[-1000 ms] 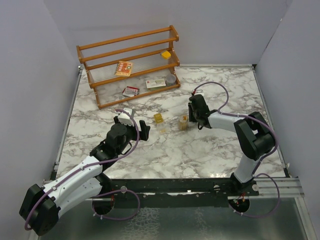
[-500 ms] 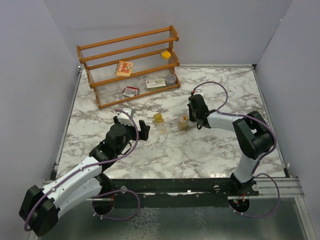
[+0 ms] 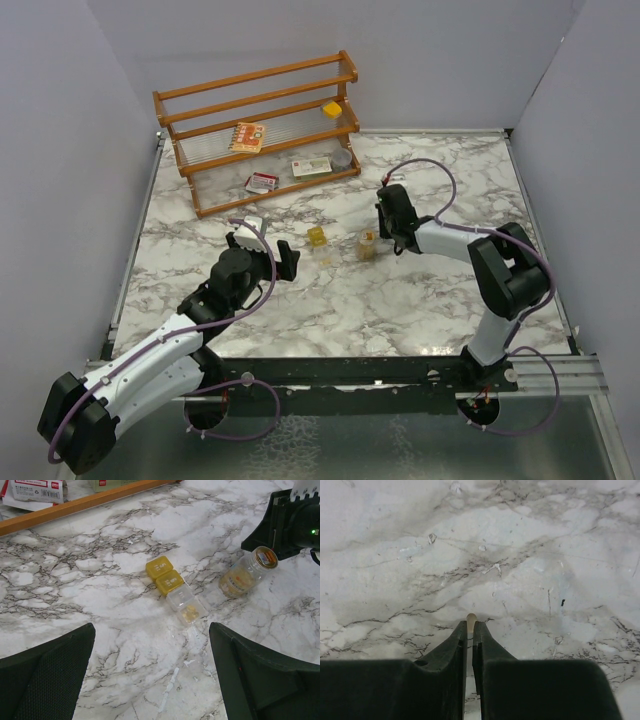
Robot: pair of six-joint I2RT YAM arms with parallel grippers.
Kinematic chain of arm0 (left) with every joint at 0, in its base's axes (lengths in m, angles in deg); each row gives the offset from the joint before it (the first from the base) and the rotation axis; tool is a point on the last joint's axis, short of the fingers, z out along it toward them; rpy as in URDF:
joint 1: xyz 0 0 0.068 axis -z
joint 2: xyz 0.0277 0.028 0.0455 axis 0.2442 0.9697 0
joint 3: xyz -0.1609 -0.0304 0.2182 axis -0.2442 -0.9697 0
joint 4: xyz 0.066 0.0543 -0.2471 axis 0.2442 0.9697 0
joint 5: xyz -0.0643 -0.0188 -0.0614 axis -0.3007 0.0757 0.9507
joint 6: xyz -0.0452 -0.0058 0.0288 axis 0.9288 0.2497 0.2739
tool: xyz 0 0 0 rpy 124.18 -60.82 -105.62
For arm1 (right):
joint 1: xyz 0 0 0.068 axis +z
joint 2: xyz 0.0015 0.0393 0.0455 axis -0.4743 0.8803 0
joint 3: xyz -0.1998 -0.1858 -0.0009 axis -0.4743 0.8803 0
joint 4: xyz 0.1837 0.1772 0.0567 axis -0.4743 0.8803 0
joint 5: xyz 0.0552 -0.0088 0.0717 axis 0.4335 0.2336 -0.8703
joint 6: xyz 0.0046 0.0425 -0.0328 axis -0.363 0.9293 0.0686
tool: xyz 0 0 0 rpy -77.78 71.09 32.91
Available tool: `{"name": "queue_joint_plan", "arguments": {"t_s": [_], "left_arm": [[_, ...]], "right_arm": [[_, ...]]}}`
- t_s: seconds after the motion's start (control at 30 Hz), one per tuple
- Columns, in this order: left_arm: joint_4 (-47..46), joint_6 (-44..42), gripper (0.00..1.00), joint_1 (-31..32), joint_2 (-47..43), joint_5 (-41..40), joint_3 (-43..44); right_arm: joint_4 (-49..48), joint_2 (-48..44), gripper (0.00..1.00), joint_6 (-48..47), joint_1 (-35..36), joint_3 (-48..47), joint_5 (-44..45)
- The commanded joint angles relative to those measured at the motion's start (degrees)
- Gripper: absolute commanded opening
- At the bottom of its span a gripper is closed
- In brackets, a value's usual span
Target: Sort the pills into containers
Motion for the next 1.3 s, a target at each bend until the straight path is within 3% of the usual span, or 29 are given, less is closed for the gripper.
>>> {"name": "queue_joint_plan", "arguments": {"t_s": [0.0, 0.2, 0.37, 0.53, 0.8, 1.27], "left_arm": [[-0.05, -0.25, 0.99, -0.12, -0.74, 0.18, 1.30], [0.01, -0.16, 0.99, -0.11, -0.89, -0.06, 1.10], [-0.08, 0.02, 0.99, -0.12, -1.11, -0.41, 0.78], [-0.01, -0.24, 0.99, -0.07, -1.22, -1.28, 0.59], [1.03, 0.28, 0.99, -0.12, -2.64, -2.78, 0.36], [1.97, 0.88, 0.99, -0.10, -3.09, -4.44, 0.11]], "right_arm": [[1.13, -5.44, 0.08, -3.12, 0.06, -4.60, 3.53], [3.13, -12.83, 0.08, -4.68, 0.07, -6.39, 2.18], [3.72, -20.50, 0.06, -3.82, 0.49, -3.74, -6.11], [3.99, -24.37, 0.03, -4.27, 7.23, -1.04, -4.94], [4.44, -24.28, 0.02, -4.08, 17.49, 1.00, -2.75], [3.32, -13.34, 0.02, -2.29, 23.53, 0.67, -5.44]]}}
